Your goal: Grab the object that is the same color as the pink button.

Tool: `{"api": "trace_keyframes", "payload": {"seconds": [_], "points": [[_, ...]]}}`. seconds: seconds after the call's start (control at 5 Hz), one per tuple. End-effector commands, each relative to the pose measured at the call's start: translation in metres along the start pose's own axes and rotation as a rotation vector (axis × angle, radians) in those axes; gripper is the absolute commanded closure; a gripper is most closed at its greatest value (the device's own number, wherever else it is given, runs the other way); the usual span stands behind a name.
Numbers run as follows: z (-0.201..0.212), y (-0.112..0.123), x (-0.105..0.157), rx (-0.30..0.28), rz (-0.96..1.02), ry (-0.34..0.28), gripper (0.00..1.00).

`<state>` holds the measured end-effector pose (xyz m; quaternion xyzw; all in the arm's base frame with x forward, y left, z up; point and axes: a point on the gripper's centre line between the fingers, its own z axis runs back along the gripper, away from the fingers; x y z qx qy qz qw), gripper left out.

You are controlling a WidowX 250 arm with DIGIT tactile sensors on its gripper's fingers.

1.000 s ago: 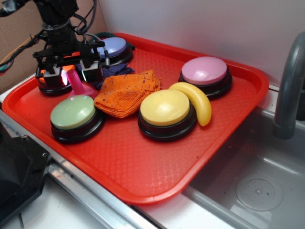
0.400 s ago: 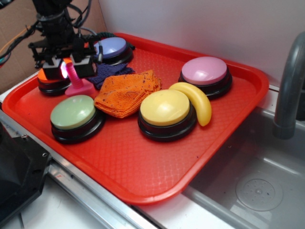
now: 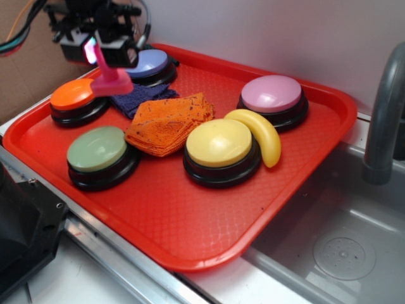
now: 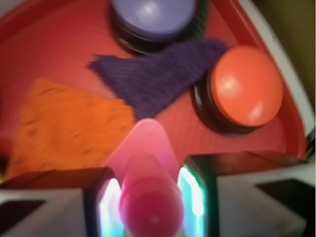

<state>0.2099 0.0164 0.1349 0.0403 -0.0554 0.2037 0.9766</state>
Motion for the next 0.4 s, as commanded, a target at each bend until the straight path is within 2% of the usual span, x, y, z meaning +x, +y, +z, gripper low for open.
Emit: {"api": "trace_keyframes", "payload": {"seconds": [0.0,0.2], "points": [[0.0354,-0.0306,-0.0009,-0.043,-0.222,-0.049,1.00],[0.0259,-0.0317,-0.0033,-0.070,-0.238,-0.018,1.00]]}}
